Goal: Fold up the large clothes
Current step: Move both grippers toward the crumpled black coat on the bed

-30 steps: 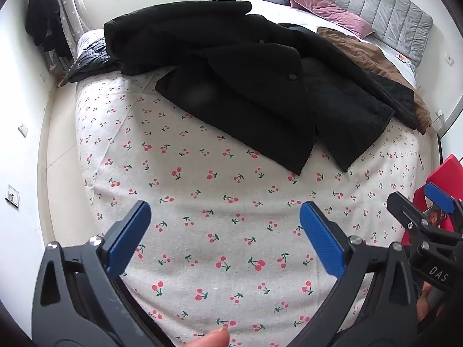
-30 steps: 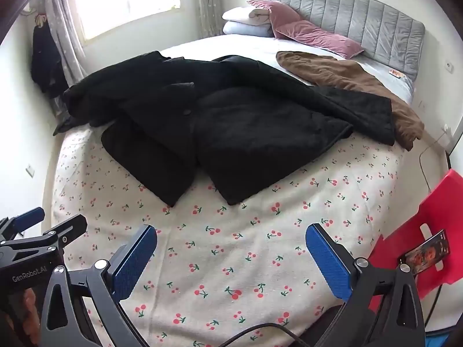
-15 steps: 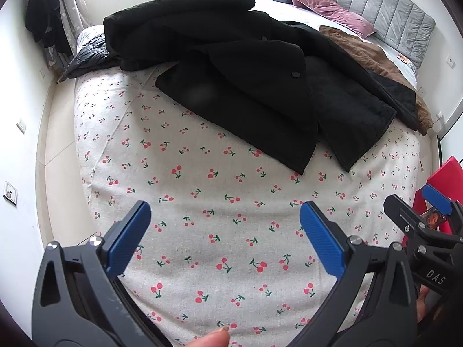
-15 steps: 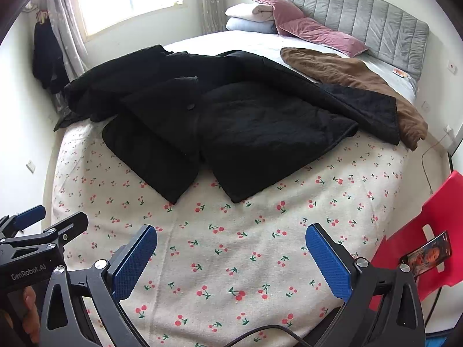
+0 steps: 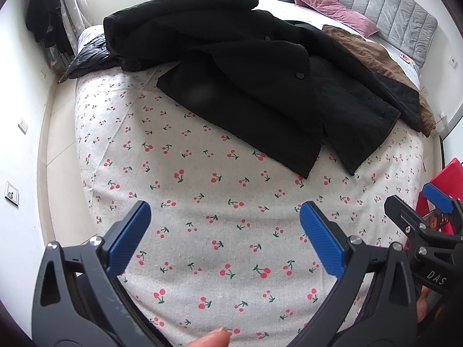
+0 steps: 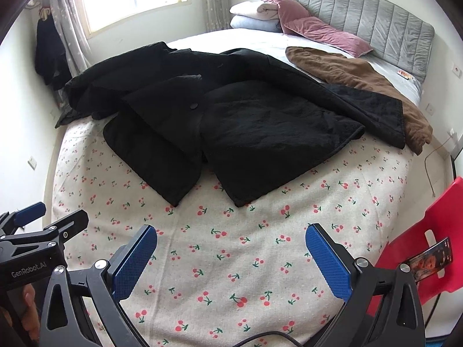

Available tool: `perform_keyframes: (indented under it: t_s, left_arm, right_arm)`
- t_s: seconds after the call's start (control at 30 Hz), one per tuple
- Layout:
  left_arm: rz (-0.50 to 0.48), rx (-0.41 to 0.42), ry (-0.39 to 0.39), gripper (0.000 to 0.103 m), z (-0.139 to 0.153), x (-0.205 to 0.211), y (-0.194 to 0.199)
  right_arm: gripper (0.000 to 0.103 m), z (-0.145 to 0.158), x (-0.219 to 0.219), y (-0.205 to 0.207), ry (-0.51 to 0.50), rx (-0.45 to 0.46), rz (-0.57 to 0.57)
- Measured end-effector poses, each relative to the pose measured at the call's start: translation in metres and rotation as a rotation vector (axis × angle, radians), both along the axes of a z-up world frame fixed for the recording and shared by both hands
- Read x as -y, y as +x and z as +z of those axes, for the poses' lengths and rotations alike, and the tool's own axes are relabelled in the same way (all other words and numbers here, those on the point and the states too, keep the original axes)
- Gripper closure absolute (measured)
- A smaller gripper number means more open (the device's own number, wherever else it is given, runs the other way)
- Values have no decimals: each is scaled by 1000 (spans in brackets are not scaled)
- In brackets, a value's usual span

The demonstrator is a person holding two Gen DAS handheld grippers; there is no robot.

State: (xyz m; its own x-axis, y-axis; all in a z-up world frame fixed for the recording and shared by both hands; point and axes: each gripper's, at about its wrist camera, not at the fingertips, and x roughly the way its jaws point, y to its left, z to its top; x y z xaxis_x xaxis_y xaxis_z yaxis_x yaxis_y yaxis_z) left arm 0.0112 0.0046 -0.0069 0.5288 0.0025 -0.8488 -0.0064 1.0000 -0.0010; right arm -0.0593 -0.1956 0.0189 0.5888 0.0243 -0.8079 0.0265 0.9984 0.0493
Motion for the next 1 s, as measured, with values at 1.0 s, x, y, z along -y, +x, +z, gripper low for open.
perform_keyframes:
  t_s: [1.0]
  left_arm:
    - [6, -13, 2, 1, -3, -2, 11]
  right_arm:
    - [0, -2, -2, 16, -8, -18, 26]
